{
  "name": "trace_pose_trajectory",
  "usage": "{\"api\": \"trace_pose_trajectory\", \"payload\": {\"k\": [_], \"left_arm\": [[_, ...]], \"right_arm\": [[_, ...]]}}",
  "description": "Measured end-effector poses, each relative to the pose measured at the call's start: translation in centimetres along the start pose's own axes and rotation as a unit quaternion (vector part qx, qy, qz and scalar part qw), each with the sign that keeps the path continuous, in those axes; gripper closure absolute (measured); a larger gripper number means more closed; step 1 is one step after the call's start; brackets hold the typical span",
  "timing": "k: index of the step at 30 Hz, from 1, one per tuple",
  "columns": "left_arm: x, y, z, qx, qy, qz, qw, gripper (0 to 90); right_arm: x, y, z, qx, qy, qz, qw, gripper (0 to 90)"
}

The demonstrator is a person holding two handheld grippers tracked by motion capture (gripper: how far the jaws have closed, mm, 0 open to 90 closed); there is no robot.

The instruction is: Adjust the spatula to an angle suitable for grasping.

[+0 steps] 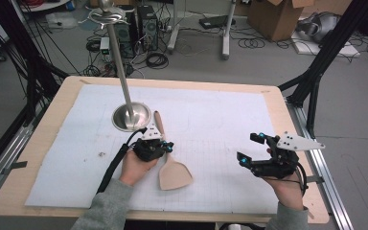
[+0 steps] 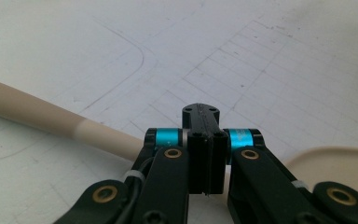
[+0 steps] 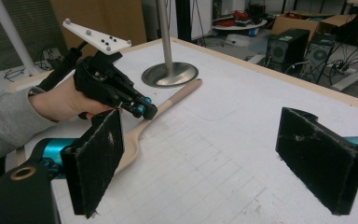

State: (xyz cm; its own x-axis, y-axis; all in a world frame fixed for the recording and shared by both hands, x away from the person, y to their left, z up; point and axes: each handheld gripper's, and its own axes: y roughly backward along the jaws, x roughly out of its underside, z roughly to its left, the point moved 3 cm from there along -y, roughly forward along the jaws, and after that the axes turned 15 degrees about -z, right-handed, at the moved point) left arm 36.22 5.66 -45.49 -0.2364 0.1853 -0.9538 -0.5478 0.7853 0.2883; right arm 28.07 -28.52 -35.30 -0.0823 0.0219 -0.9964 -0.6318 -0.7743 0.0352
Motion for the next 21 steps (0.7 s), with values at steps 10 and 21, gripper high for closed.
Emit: {"api": "trace_pose_trajectory", "payload": {"k": [10,21], "left_arm": [[0.31,-0.5,-0.92,0.006,-0.01,0.02,0.9997,89.7],[0.6,-0.6,-1.03,0.01,-0.015,0.037,0.9991,89.6]], "right_arm": [[-0.11,0.17,-0.1,0.006,-0.002,-0.007,1.0,13.8],[0.06,-0.05,-0.09,0.003,0.0,-0.001,1.0,13.8]]}}
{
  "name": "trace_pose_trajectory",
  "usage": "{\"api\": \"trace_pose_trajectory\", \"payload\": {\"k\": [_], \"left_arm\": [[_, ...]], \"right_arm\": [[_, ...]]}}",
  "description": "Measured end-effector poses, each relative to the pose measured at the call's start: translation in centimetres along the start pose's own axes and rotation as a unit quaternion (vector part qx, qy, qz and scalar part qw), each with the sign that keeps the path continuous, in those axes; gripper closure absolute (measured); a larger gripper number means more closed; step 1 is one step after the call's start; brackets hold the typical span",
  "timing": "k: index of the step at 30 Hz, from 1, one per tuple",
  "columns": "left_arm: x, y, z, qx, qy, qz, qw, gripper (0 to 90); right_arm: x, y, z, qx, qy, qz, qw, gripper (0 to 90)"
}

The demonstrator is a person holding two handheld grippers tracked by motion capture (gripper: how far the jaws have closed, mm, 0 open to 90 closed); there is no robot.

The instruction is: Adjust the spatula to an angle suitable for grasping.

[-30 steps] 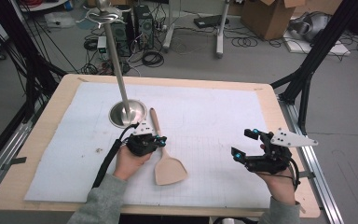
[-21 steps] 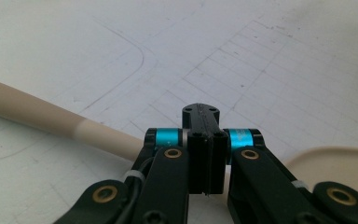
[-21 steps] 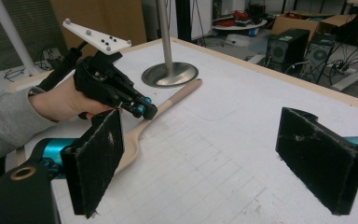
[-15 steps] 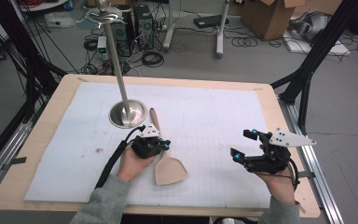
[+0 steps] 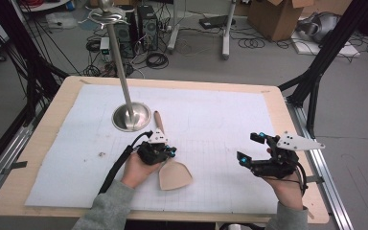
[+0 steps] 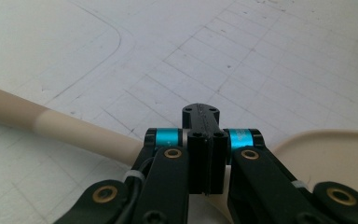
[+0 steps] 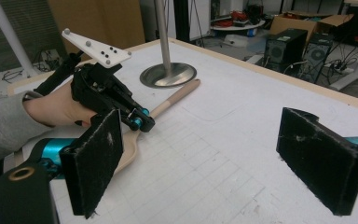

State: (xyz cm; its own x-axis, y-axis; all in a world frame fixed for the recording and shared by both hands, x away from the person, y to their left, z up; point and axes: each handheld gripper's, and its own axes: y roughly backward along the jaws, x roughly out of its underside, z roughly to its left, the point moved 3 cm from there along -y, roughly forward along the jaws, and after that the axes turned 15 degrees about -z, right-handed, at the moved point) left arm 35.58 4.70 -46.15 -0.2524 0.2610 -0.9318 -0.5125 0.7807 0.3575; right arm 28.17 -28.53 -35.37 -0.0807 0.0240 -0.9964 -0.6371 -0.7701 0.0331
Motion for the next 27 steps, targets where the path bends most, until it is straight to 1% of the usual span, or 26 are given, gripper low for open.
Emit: {"api": "trace_pose_trajectory", "payload": {"k": [6,8,9,11,12,16,19,22,23,25,27], "left_arm": [[0.0,0.0,-0.1,0.001,-0.004,0.001,1.0,89.7],[0.0,0.0,-0.1,0.003,-0.004,0.002,1.0,89.8],[0.1,0.0,-0.2,0.002,-0.002,0.002,1.0,89.8],[0.0,0.0,-0.2,0.003,-0.002,0.004,1.0,89.8],[0.0,0.1,-0.2,0.003,-0.001,0.004,1.0,89.8],[0.1,0.3,-0.1,0.01,0.003,0.013,0.9999,89.8],[0.0,0.5,0.0,0.014,-0.002,0.024,0.9996,89.9],[0.0,0.8,0.0,0.017,-0.003,0.031,0.9994,89.8],[0.0,0.8,0.1,0.017,-0.004,0.033,0.9993,89.8],[0.0,0.9,0.1,0.018,-0.003,0.037,0.9991,89.8],[-0.1,1.1,0.1,0.02,-0.005,0.044,0.9988,89.8]], "right_arm": [[0.1,0.1,-0.1,0.002,-0.001,-0.001,1.0,13.2],[0.1,0.2,-0.2,0.005,0.0,-0.003,1.0,12.9],[0.0,0.3,-0.2,0.006,-0.004,-0.003,1.0,12.8],[0.0,0.4,-0.2,0.007,-0.003,-0.005,1.0,12.7],[0.0,0.4,-0.2,0.009,-0.005,-0.005,0.9999,12.5],[0.0,0.5,-0.3,0.011,-0.003,-0.009,0.9999,12.2],[0.0,0.5,-0.3,0.013,0.0,-0.009,0.9999,12.2],[0.0,0.5,-0.3,0.012,0.004,-0.011,0.9999,12.2],[-0.1,0.6,-0.3,0.015,0.01,-0.016,0.9997,12.2],[-0.2,0.7,-0.3,0.015,0.009,-0.018,0.9997,12.2],[-0.3,0.9,-0.3,0.016,0.015,-0.025,0.9994,12.2]]}}
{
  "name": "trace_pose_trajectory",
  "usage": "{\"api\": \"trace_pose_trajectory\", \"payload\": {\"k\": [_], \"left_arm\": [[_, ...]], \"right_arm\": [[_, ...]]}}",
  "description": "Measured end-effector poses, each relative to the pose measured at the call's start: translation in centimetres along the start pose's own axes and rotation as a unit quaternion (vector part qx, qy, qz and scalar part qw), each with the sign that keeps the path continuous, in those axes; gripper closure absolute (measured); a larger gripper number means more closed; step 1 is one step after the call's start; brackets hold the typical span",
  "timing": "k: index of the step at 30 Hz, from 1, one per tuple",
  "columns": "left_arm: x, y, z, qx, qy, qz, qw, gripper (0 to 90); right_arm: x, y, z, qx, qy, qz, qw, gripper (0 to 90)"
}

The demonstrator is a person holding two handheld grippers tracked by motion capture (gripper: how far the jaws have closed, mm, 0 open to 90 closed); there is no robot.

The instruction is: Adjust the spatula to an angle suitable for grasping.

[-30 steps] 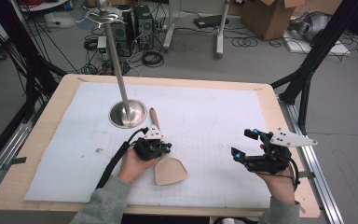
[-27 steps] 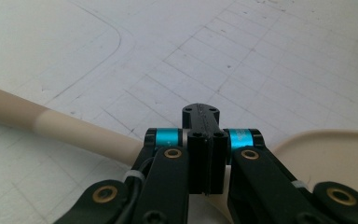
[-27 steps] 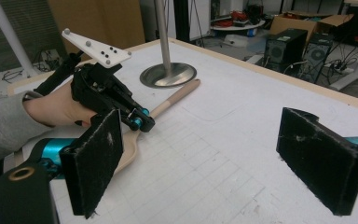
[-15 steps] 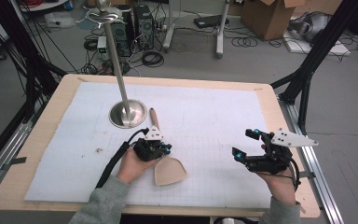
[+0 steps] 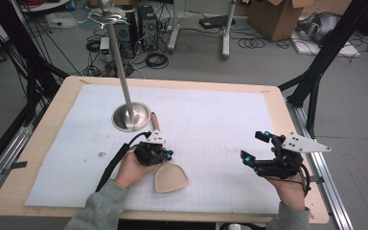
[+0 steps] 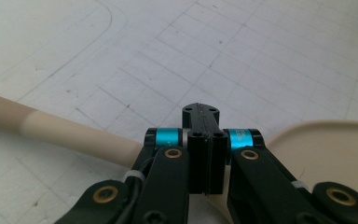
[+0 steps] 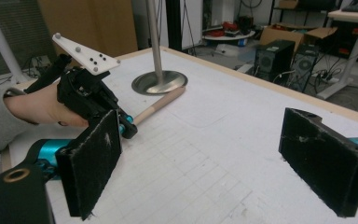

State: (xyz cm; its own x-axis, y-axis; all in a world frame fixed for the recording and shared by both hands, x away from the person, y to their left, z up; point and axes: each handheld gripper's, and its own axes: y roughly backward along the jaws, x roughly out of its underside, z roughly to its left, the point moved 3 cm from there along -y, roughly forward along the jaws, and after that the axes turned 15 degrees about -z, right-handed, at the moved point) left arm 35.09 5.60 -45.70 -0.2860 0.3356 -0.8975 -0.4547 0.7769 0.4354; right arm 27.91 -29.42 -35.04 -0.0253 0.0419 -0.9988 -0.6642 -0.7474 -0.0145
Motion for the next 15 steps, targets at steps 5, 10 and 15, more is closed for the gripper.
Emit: {"api": "trace_pose_trajectory", "payload": {"k": [5,10,15], "left_arm": [[0.1,0.6,0.0,0.005,-0.007,0.011,0.9999,89.8],[0.3,1.2,0.0,0.009,-0.017,0.014,0.9997,89.8],[0.7,1.7,0.1,0.013,-0.025,0.012,0.9995,89.8]], "right_arm": [[-0.1,0.2,0.0,0.003,-0.003,-0.006,1.0,12.2],[0.0,-0.1,0.1,0.0,0.001,0.001,1.0,12.2],[0.1,-0.3,0.1,-0.001,0.002,0.004,1.0,12.2]]}}
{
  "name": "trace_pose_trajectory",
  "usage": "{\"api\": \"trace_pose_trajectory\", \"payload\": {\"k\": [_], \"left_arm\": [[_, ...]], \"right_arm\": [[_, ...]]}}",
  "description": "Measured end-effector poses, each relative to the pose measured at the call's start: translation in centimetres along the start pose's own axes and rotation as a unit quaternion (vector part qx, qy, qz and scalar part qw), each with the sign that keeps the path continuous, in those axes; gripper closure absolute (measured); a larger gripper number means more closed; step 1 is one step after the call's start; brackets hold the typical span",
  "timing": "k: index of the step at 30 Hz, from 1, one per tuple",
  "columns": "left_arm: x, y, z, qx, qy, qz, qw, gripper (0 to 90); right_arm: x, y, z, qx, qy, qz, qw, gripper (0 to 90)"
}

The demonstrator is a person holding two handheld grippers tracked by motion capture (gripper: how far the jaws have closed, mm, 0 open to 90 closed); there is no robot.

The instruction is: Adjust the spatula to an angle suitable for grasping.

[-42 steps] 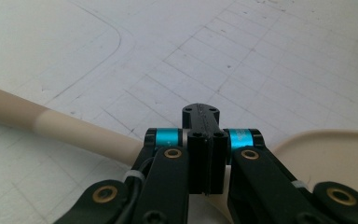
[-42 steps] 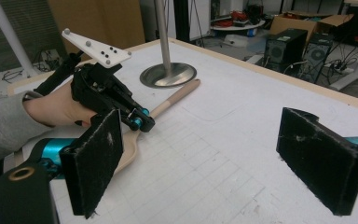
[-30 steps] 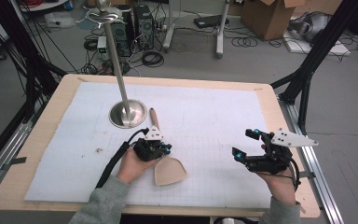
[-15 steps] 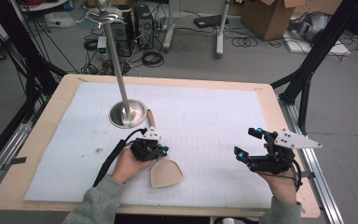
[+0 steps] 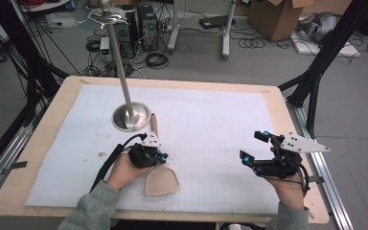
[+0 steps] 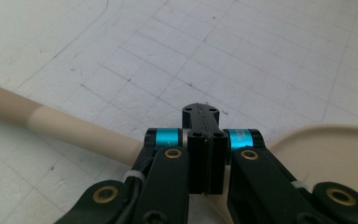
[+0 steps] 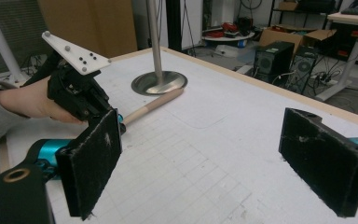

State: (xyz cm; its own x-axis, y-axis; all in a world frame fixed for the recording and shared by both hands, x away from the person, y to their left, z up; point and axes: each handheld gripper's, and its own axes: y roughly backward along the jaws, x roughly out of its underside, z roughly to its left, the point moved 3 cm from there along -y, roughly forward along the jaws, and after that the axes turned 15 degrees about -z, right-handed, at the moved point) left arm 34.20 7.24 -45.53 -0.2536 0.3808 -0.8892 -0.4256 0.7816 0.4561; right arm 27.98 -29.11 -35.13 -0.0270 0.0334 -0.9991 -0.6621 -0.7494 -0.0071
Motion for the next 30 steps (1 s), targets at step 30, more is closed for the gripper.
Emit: {"api": "trace_pose_trajectory", "payload": {"k": [30], "left_arm": [[2.1,4.8,1.3,-0.016,-0.014,0.024,0.9995,89.8]], "right_arm": [[0.4,-0.7,0.2,-0.003,0.0,0.013,0.9999,12.2]]}}
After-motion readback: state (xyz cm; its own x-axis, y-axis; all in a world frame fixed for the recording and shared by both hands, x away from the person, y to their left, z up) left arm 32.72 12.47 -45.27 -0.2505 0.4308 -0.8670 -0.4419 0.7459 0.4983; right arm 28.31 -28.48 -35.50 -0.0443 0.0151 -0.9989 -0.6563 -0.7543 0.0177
